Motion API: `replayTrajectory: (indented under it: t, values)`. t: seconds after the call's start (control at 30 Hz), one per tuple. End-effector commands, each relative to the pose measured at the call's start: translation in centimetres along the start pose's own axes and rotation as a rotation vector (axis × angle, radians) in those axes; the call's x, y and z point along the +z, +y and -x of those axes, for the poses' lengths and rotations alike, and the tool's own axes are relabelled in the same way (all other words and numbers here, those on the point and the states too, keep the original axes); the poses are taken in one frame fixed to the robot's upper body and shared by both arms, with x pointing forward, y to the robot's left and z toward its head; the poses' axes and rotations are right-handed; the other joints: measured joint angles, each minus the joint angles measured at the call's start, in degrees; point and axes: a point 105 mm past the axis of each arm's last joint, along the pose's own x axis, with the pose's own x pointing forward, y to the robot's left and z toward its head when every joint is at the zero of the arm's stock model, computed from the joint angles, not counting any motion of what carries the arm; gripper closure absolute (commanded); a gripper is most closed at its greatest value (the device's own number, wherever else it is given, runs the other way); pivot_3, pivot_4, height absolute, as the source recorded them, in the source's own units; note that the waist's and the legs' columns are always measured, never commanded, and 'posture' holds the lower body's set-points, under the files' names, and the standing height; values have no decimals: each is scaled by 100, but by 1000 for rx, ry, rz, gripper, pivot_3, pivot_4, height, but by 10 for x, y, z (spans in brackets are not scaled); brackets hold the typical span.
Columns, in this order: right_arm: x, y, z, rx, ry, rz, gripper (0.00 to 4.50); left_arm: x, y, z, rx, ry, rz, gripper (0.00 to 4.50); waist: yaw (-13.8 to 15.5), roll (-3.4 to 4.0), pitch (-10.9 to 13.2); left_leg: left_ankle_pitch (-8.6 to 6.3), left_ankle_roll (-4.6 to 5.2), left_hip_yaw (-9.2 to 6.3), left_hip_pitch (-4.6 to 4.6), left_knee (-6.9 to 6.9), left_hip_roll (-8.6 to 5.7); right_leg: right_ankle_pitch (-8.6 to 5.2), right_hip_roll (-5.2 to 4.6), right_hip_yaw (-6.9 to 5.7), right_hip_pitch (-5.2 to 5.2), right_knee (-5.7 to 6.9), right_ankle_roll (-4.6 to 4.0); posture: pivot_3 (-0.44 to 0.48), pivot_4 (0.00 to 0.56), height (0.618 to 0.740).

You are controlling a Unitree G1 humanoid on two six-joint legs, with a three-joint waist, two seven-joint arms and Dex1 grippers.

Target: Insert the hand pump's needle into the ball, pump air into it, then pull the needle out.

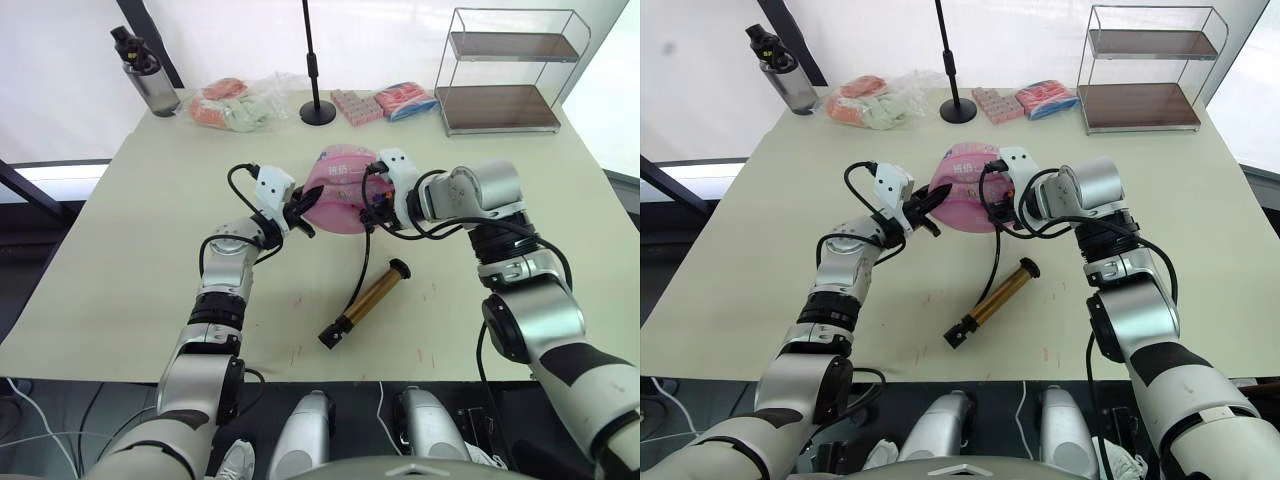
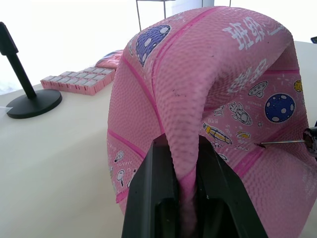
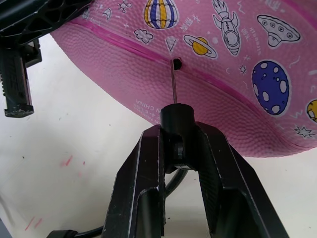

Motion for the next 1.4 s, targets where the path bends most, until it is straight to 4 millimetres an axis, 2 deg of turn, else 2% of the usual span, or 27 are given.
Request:
replayTrajectory:
  t: [0.03,0.53,0.87,1.4]
  values:
    - [6,1,3,-3,-20,6,4121,6,1,-1,3,-30,-8,4405,0,0,0,0,0,1,0,0,0,0,0,1,0,0,0,0,150,740]
    - [0,-1,-2,-7,5,-25,4121,7,-1,-1,-3,-32,-7,4405,-4,1,-1,0,0,11,0,0,1,0,1,2,0,2,0,0,150,740]
    - [-13,2,-15,-11,60,-58,4121,7,-2,-2,4,-37,35,4405,-8,2,-6,0,1,15,4,0,1,0,2,3,0,7,0,0,150,740]
    - [-32,18,-33,23,119,-232,4121,4,-7,-5,19,-12,169,4405,-25,8,-27,0,3,15,17,1,3,4,5,16,2,18,-2,0,150,740]
